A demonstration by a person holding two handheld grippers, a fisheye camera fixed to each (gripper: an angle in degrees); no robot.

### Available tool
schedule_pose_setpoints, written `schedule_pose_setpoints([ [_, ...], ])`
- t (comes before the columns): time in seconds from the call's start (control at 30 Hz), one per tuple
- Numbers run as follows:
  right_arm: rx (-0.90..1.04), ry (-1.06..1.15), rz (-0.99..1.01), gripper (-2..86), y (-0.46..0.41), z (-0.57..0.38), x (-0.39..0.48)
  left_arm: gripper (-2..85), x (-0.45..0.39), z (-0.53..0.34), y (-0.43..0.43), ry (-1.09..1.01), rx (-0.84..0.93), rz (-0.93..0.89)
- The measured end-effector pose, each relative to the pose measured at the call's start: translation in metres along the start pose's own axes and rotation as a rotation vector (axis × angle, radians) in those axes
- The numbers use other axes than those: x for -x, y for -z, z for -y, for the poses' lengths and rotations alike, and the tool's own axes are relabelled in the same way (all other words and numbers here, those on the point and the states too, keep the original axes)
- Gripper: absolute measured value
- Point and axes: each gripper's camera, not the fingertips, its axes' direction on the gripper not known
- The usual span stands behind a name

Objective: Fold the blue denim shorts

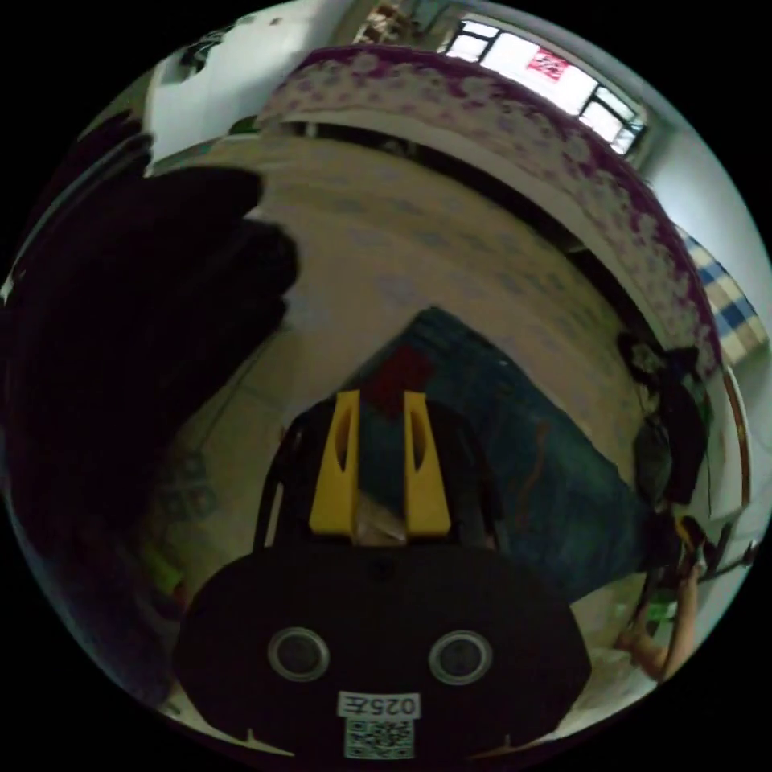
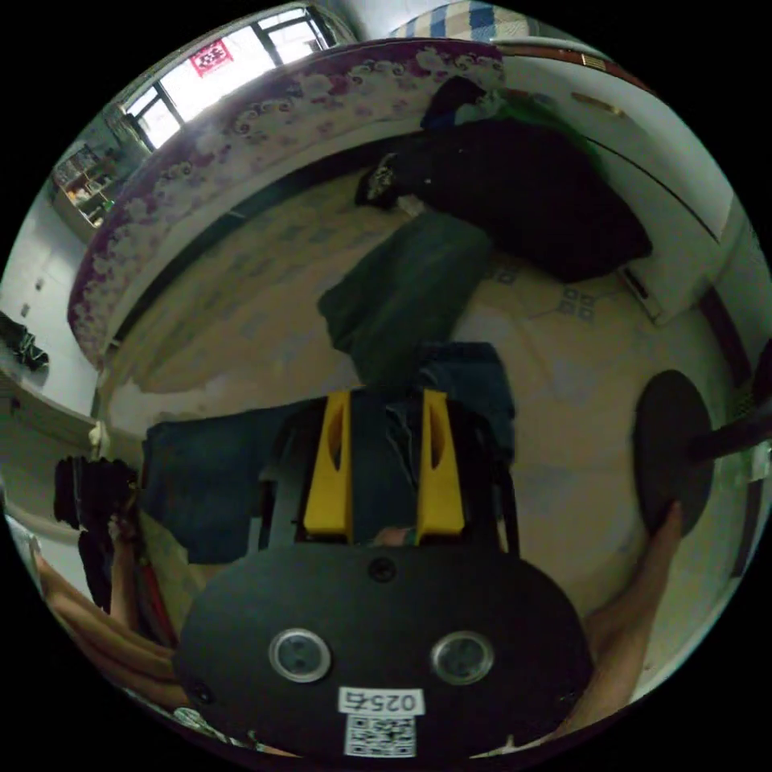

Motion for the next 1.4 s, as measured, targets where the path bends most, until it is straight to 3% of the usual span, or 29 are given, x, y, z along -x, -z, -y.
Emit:
schedule_pose_setpoints([
  [0.13,0.017,-0.024,0.121,10.6,-0.024,-0.013,-0.005,6.1,0.027,0.000,-0.006,0.152,0.057,-0.029],
  [0.27,0.195,-0.006,0.287,10.0,-0.065,-0.017,-0.016,7.6,-0.005,0.017,-0.007,0.119,0.070,0.157],
  [0.37,0.243,0.037,0.225,9.5,-0.083,-0.019,-0.015,7.7,-0.023,0.023,-0.005,0.070,0.062,0.255],
  [0.63,0.283,0.049,0.185,5.5,-0.110,-0.016,-0.018,7.2,-0.009,0.032,0.021,0.083,0.056,0.149],
  [0.9,0.245,-0.091,0.237,0.2,-0.127,-0.010,-0.040,7.1,-0.009,0.059,0.035,0.052,0.080,0.155],
  [1.4,0.236,-0.131,0.268,-1.0,-0.155,0.013,-0.040,7.4,0.013,0.102,0.072,0.111,0.059,0.068],
])
